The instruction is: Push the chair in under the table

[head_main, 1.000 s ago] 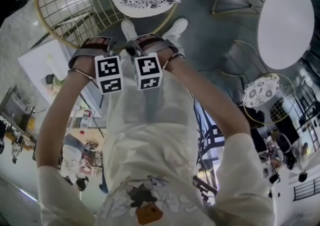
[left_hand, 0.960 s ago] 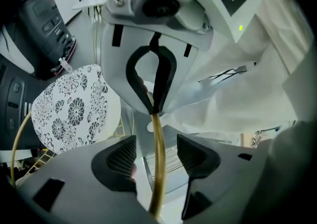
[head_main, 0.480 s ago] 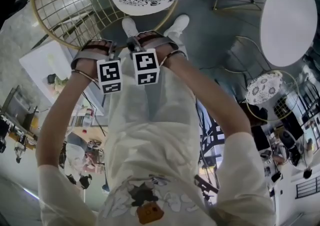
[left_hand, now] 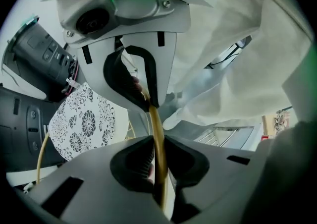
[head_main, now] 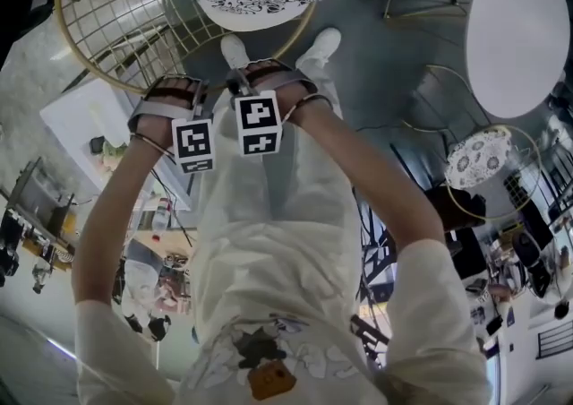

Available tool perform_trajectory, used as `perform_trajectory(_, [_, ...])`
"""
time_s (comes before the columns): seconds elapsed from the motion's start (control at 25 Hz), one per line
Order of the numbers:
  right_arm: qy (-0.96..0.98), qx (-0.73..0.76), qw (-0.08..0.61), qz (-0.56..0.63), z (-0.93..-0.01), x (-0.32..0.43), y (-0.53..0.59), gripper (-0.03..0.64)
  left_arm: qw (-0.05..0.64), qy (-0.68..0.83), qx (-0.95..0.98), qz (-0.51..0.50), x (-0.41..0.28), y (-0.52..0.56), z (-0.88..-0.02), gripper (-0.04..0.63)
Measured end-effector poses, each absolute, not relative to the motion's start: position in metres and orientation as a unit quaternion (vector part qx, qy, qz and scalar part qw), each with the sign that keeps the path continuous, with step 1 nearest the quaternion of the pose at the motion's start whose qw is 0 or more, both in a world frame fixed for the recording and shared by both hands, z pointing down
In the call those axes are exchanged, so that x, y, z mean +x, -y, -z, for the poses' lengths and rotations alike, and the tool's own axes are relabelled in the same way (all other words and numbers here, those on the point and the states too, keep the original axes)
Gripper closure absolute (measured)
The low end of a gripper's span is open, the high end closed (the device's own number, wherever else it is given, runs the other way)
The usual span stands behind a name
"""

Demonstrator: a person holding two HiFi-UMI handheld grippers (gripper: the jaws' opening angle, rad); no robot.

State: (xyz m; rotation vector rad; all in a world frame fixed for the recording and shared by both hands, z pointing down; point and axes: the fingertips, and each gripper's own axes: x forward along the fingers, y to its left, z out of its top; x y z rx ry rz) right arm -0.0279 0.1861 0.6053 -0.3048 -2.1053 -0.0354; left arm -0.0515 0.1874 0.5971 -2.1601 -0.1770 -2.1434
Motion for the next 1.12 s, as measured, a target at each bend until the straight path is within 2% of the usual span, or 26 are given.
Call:
perform_trajectory(0.6, [0.853,-0.08,0.516,-0.027,-0.602,-0.022,-0.184,0.565,0.241,0.035,-0.705,0.666,-0.046,-0.183,-0.594,0.543])
perform_trajectory(0.68, [0.853,-0.077,0.515,-0.029,-0.603,-0.023,-0.185,0.565,0.23,0.042,-0.704,0.67,-0.048,-0.186,-0.597,0.543])
perform_trajectory(1.04, [0.864,-0.096,0.493,-0.015,-0.609,-0.023,-0.187,0.561,0.055,0.031,-0.71,0.701,-0.048,-0.189,-0.601,0.541])
perform_trajectory(1.12, [0.865,-0.088,0.494,-0.022,-0.612,-0.02,-0.186,0.561,0.036,0.025,-0.706,0.706,-0.048,-0.186,-0.603,0.518])
